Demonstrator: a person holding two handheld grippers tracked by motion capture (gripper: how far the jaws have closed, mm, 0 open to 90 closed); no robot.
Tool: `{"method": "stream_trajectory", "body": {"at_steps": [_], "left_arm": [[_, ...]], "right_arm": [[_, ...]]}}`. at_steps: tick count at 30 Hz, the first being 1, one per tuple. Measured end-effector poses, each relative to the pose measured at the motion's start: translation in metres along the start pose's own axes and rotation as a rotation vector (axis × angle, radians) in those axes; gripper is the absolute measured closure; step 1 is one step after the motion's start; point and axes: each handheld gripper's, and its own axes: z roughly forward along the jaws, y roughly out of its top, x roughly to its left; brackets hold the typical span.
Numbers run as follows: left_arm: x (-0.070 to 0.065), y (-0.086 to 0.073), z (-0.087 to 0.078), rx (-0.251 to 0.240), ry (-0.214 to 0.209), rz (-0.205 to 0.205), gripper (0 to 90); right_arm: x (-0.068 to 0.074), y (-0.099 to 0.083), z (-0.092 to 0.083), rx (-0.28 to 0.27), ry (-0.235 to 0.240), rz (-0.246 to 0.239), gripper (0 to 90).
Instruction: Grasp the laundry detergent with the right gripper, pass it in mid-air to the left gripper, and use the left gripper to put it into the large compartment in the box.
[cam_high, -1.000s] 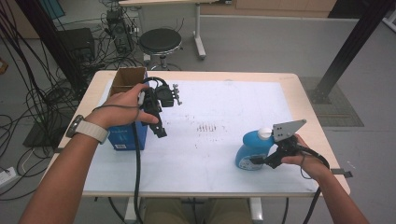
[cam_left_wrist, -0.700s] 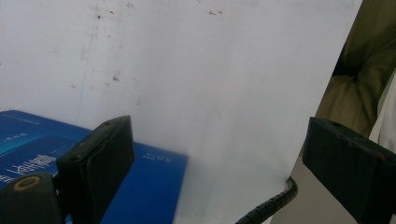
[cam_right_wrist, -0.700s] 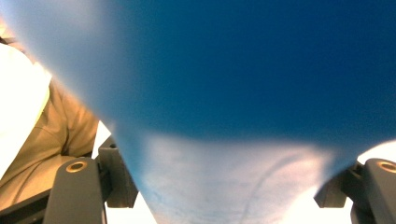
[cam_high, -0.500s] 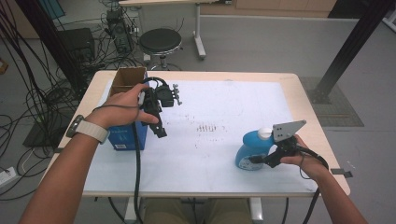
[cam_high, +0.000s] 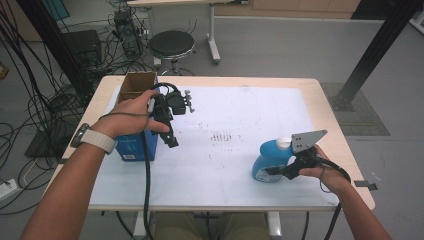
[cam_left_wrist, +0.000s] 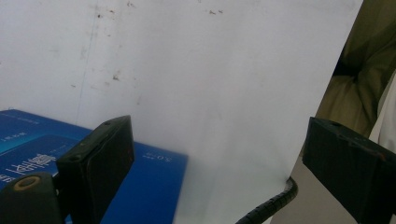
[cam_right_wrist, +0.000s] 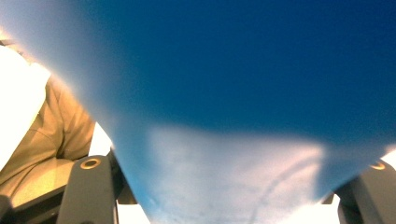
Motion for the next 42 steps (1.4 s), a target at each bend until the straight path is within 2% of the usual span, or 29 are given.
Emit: {"method": "stream_trajectory", "body": {"at_steps": [15, 32, 42], "left_arm": [[0.0004, 0.0002, 0.0, 0.004, -0.001, -0.002, 9.6], [-0.0001, 0.0019, 0.0005, 0.002, -0.002, 0.001, 9.7], [-0.0001, 0.0011, -0.0002, 0.002, -0.001, 0.001, 9.9]], "right_arm": [[0.0012, -0.0029, 0.0005, -0.025, 0.017, 0.001, 41.6], [0.0016, -0.0042, 0.0002, -0.033, 0.018, -0.016, 42.1], [0.0003, -0.0033, 0.0004, -0.027, 0.024, -0.008, 42.9]]}}
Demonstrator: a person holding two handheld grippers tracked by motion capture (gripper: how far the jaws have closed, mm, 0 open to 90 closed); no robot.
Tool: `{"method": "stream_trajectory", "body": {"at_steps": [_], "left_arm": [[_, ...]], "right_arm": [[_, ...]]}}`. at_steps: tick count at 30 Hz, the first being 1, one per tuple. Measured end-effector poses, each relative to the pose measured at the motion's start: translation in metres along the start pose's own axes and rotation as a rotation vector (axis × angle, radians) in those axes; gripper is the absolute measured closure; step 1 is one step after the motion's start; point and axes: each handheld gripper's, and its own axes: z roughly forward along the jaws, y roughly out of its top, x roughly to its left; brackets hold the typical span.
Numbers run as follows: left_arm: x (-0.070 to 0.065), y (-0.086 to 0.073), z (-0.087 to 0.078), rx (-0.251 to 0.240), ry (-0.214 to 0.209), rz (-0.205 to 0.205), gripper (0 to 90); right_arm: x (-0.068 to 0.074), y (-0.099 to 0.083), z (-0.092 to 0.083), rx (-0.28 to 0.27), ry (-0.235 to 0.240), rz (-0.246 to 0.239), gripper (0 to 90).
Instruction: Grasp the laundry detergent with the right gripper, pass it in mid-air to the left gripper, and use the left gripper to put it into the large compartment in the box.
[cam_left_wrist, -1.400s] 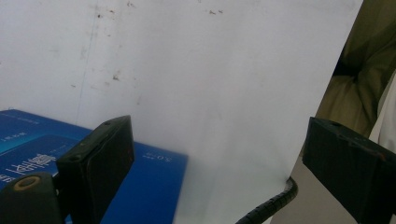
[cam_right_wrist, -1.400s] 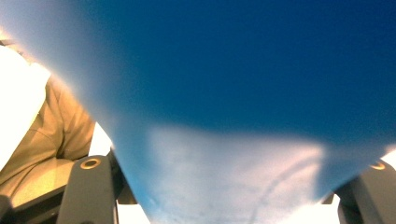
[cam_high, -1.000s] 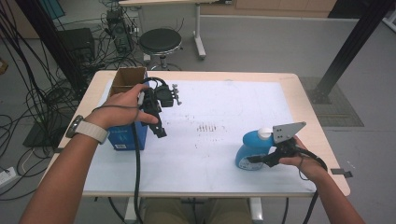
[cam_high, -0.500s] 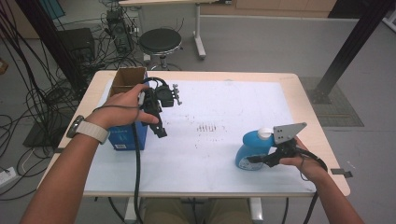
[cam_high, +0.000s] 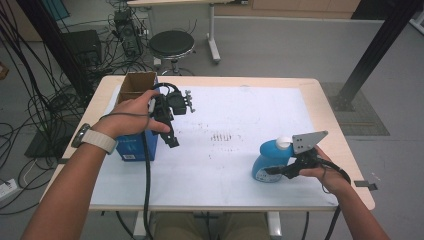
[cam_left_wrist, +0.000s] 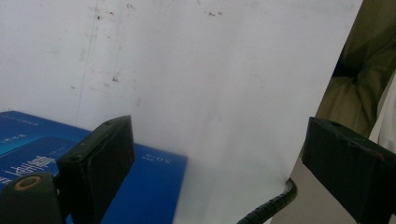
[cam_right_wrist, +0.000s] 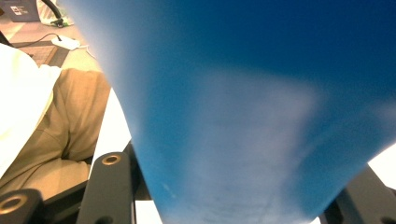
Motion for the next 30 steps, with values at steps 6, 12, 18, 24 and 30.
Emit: {"method": "stream_trajectory", "body": {"at_steps": [6, 12, 18, 24, 30], "left_arm": [[0.0002, -0.0004, -0.0001, 0.001, 0.001, 0.002, 9.9], [0.0002, -0.0007, -0.0005, 0.003, 0.001, 0.0, 9.9], [0.0007, -0.0002, -0.0003, 0.006, -0.001, 0.003, 9.8], [0.0008, 0.0001, -0.0001, 0.006, -0.003, -0.002, 9.9], [0.0005, 0.0002, -0.0003, 0.008, -0.003, -0.002, 9.8]], "right_arm": [[0.0, 0.0, -0.0001, 0.001, -0.001, 0.003, 43.1], [-0.0004, 0.0001, 0.0001, 0.001, 0.001, 0.002, 43.1], [-0.0002, -0.0002, 0.0, 0.0, 0.001, 0.007, 43.0], [-0.0003, -0.0001, 0.0001, 0.001, 0.001, 0.01, 42.9], [0.0, 0.0002, 0.0002, 0.002, -0.001, 0.01, 42.9]]}}
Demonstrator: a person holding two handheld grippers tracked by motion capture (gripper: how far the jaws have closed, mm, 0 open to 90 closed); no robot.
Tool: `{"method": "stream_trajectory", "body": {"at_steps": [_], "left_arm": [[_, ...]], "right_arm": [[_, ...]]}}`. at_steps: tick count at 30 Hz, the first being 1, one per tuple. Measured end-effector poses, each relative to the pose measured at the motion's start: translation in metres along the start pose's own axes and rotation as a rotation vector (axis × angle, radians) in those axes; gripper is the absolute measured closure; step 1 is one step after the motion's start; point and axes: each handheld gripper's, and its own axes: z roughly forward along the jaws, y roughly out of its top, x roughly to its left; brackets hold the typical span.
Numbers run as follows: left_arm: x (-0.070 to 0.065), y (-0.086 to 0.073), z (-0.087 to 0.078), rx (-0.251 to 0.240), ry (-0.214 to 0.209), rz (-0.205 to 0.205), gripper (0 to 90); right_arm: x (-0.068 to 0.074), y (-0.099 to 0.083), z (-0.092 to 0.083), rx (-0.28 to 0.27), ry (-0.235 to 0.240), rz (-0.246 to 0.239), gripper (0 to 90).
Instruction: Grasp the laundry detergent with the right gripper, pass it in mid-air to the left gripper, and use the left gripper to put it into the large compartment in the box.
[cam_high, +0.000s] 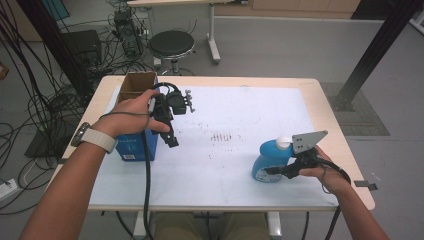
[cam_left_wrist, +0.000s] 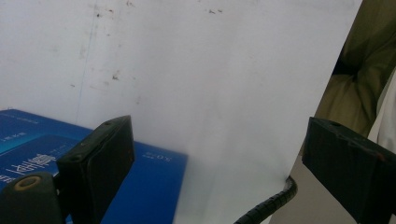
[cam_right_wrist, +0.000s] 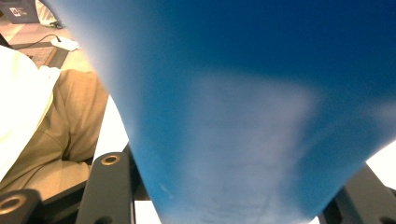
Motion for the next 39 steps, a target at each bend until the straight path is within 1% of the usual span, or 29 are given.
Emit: {"method": "stream_trajectory", "body": {"at_steps": [1, 18, 37, 39], "left_arm": [[0.0004, 0.0001, -0.0004, 0.004, 0.001, 0.006, 9.8], [0.0012, -0.0006, -0.0005, 0.002, 0.002, 0.006, 9.8], [0.0017, -0.0002, 0.0001, -0.001, 0.001, 0.002, 9.8], [0.0015, -0.0003, 0.0003, -0.007, 0.002, -0.002, 9.8]], "right_arm": [[0.0, 0.0, -0.0001, 0.002, 0.0, 0.0, 42.9], [0.0001, 0.0006, 0.0001, 0.006, -0.001, 0.005, 42.8], [-0.0001, -0.0004, 0.0001, -0.002, 0.001, 0.001, 42.8], [0.0001, -0.0001, 0.0002, -0.001, 0.0, 0.0, 42.8]]}}
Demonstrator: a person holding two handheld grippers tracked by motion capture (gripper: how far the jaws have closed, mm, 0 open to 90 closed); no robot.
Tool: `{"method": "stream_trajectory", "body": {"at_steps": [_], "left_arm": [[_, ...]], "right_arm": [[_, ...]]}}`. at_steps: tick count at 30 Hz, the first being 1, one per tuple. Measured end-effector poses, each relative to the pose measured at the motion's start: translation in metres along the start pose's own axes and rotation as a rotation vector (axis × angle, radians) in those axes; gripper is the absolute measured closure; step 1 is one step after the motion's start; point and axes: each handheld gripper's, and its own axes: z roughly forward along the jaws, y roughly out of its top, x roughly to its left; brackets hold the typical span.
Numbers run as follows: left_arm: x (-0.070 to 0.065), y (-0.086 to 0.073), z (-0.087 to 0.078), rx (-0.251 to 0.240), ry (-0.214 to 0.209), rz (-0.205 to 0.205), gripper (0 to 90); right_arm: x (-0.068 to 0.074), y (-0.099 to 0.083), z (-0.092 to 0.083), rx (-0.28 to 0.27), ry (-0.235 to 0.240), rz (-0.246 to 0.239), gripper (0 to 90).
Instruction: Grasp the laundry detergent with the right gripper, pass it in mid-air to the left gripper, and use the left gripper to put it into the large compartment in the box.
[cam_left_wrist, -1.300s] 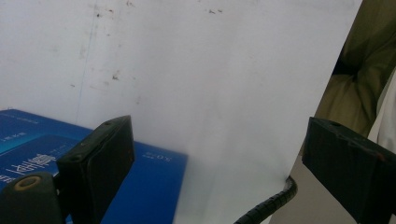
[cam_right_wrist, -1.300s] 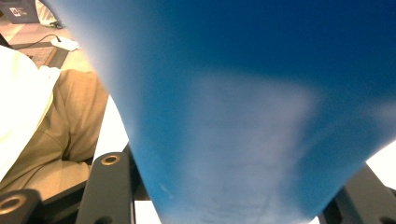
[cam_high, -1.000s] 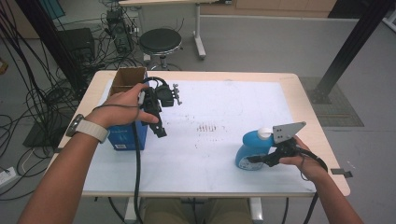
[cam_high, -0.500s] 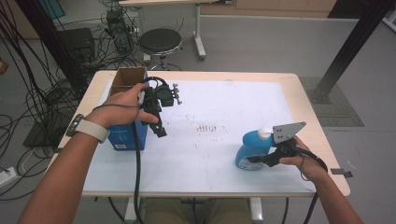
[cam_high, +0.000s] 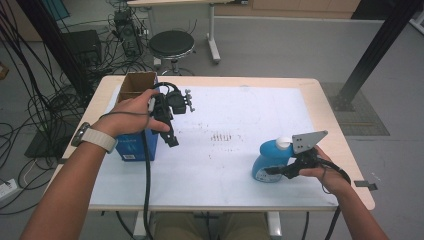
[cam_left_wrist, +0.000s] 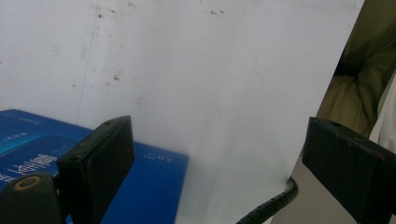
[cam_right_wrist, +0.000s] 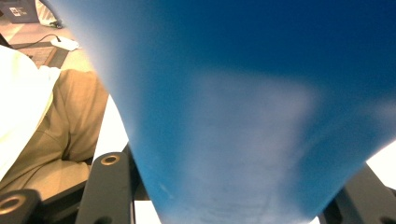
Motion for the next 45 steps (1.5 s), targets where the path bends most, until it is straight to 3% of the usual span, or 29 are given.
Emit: {"method": "stream_trajectory", "body": {"at_steps": [45], "left_arm": [[-0.0009, 0.0012, 0.0, -0.002, 0.007, -0.004, 9.8]], "right_arm": [[0.0001, -0.0006, 0.0, -0.004, -0.001, 0.0, 42.7]]}}
